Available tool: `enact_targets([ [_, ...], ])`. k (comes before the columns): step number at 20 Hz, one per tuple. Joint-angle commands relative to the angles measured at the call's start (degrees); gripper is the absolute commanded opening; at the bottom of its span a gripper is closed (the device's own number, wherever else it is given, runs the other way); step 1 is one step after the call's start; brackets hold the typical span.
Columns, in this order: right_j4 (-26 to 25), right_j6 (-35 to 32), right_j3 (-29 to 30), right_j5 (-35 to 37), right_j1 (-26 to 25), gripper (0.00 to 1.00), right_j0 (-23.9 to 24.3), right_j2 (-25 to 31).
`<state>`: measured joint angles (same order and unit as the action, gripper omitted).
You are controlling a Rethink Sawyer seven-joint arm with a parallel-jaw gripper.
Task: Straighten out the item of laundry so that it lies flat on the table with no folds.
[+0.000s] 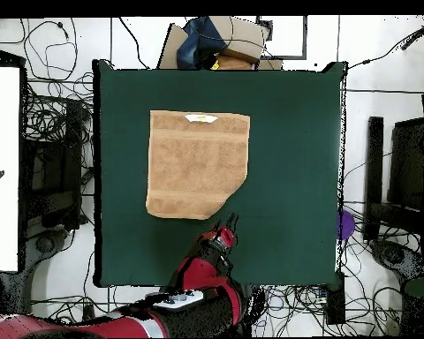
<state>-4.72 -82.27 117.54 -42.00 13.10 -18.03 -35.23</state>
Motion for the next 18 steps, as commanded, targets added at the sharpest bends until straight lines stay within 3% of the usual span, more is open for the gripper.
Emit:
enact_targets([
  [1, 3.2, -8.0, -4.7, 1.6, -5.1, 1.00, 0.8, 4.5],
  [18, 10.0, -10.7, -5.5, -3.7, -10.1, 1.00, -2.1, 6.2],
])
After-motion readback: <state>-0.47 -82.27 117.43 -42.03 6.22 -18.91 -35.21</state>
